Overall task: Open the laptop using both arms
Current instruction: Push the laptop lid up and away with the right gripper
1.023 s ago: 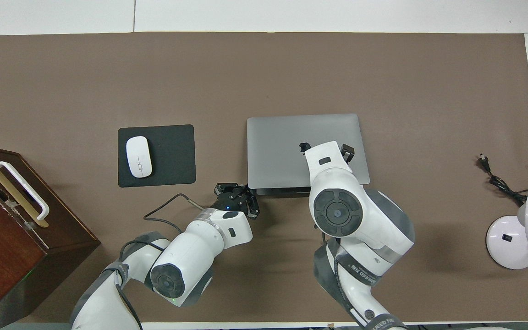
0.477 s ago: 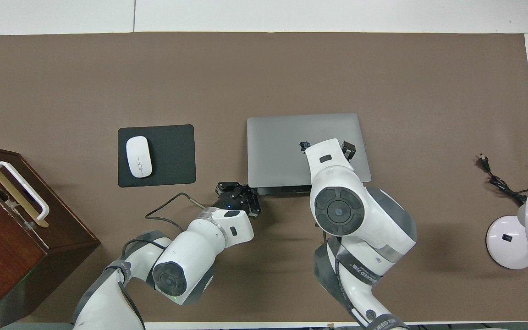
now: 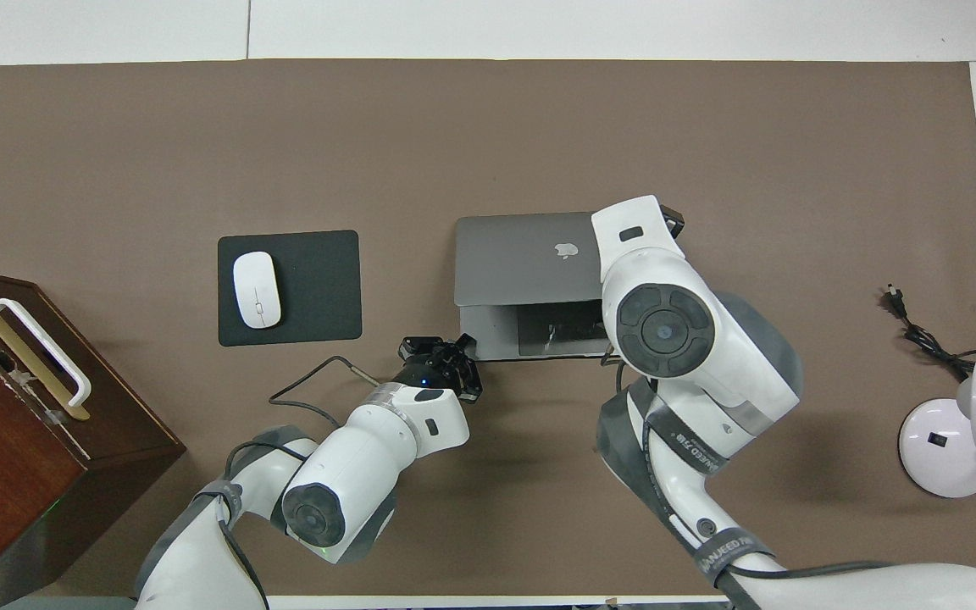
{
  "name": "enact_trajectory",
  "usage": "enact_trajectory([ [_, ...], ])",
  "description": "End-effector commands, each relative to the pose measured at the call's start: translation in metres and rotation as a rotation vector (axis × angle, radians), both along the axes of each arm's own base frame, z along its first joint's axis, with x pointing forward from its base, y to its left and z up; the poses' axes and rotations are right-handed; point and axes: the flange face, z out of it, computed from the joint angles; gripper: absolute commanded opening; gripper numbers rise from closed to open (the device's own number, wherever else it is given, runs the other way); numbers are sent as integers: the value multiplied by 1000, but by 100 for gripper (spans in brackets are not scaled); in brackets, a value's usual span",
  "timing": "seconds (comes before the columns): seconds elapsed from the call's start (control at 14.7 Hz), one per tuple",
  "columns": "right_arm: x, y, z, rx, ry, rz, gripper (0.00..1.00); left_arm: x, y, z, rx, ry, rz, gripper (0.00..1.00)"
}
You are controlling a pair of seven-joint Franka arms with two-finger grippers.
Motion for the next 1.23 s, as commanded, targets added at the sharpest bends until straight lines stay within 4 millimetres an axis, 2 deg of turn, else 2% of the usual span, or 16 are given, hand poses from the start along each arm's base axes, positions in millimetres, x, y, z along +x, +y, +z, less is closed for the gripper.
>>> enact_trajectory([
  [0.0, 24, -6, 5, -2, -25, 8, 100, 1, -5, -10, 11, -1, -21, 0],
  [0.41, 51, -5, 33, -16, -29, -41, 100, 1, -5, -11, 12, 1, -21, 0],
  [0.68, 81, -31, 56, 24, -4, -103, 100, 0, -7, -10, 10, -1, -23, 0],
  [0.82, 97, -37, 68, 28, 3, -101, 100, 1, -8, -9, 8, -3, -22, 0],
  [0.95, 109, -60, 68, 26, -1, -126, 100, 1, -8, -9, 8, -3, -22, 0],
  [1.09, 112, -61, 65, 34, -6, -129, 100, 1, -8, -9, 8, -4, -24, 0],
  [1.16, 114, -68, 63, 35, -6, -141, 100, 1, -9, -10, 8, -2, -24, 0],
])
